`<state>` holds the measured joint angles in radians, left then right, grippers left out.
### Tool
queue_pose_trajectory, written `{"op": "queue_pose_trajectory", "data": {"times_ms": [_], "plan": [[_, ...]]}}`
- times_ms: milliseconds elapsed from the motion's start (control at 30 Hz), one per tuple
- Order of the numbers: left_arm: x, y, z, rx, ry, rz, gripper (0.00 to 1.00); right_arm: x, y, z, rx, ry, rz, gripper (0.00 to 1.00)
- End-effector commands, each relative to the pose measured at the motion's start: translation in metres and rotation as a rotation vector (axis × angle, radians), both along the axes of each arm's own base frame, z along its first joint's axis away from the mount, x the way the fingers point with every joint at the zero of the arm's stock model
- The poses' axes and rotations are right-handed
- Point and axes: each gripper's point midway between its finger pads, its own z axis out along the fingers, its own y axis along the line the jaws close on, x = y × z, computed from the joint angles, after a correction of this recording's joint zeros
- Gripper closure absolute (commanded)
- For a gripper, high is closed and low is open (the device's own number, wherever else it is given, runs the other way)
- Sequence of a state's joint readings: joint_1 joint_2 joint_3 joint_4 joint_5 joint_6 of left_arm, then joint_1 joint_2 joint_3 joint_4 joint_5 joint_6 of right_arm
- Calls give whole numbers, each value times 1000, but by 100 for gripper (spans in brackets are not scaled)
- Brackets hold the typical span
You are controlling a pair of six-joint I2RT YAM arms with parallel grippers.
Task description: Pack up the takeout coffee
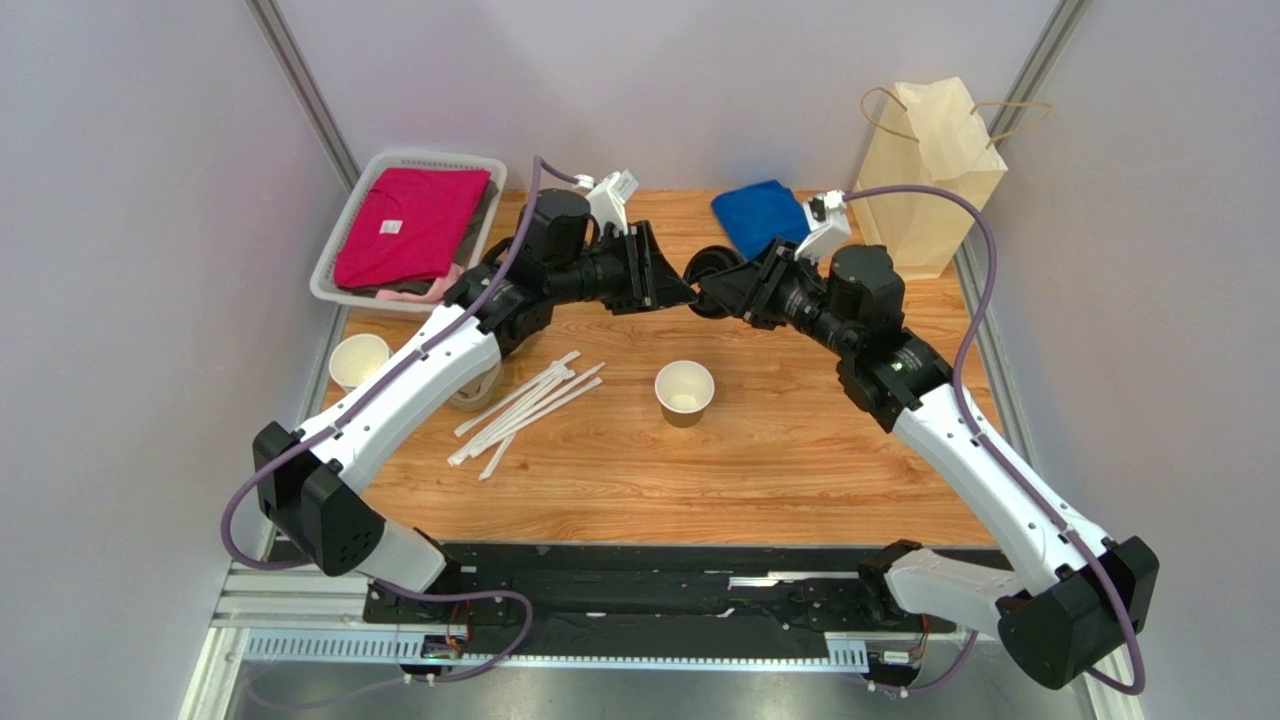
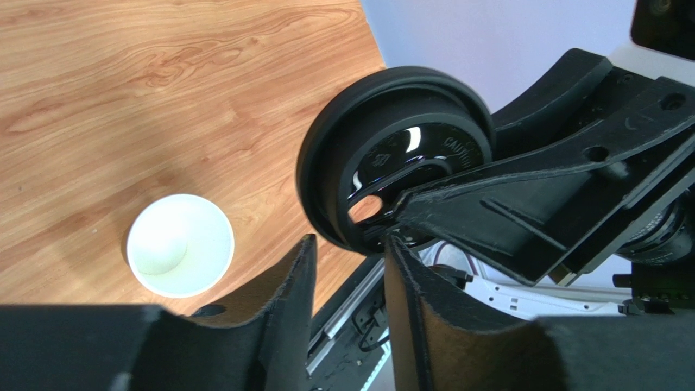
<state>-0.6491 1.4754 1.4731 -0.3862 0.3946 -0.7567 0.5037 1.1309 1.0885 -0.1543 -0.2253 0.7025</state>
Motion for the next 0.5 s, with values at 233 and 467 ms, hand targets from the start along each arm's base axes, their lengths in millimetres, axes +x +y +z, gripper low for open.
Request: {"op": "queue_pose_trajectory", "data": {"times_ms": [233, 467], "plan": [[-1, -10, 10, -26, 14, -3, 72, -9, 1, 7, 5, -50, 11, 100], [3, -12, 0, -16, 42, 10, 73, -14, 2, 7, 13, -49, 27, 100]]}}
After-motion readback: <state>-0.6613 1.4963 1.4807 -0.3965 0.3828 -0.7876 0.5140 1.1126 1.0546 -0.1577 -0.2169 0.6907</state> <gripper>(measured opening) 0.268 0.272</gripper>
